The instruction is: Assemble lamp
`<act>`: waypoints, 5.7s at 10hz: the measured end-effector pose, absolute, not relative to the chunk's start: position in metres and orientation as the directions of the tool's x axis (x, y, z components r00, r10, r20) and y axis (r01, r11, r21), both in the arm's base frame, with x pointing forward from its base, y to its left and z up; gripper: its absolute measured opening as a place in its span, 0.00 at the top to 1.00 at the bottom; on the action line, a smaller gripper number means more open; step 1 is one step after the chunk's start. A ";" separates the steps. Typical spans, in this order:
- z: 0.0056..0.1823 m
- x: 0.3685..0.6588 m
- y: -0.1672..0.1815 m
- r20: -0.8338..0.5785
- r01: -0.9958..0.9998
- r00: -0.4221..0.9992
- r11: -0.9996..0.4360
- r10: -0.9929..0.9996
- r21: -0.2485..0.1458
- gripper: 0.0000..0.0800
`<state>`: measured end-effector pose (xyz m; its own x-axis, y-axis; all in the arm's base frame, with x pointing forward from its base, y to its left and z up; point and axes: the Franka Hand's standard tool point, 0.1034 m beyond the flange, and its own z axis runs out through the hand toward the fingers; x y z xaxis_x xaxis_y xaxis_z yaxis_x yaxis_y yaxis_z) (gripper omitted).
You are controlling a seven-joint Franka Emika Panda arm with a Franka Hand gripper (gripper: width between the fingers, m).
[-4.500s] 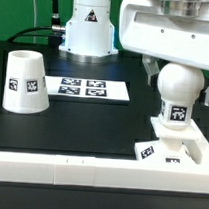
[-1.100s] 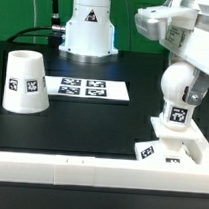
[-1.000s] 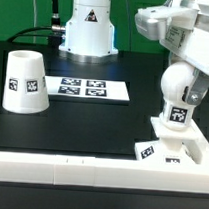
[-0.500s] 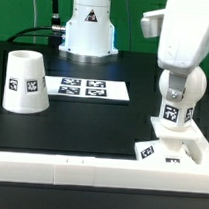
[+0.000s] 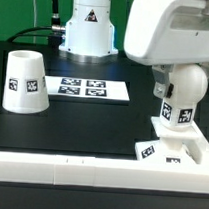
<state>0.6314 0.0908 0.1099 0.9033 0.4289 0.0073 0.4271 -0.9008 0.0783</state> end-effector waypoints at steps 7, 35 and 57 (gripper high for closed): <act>0.110 0.632 0.090 0.038 0.013 0.999 -0.998 0.015 0.055 0.28; 0.117 0.632 0.093 0.046 0.334 0.941 -0.942 0.334 -0.004 0.13; 0.110 0.631 0.089 -0.087 0.999 0.023 -0.019 0.996 0.047 0.28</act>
Offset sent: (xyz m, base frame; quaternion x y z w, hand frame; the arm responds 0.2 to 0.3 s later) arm 0.0000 0.0000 0.0000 0.0000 0.0000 0.1296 0.9916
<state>0.6314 0.0894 0.1103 0.0233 0.9959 -0.0874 0.9987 -0.0192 0.0473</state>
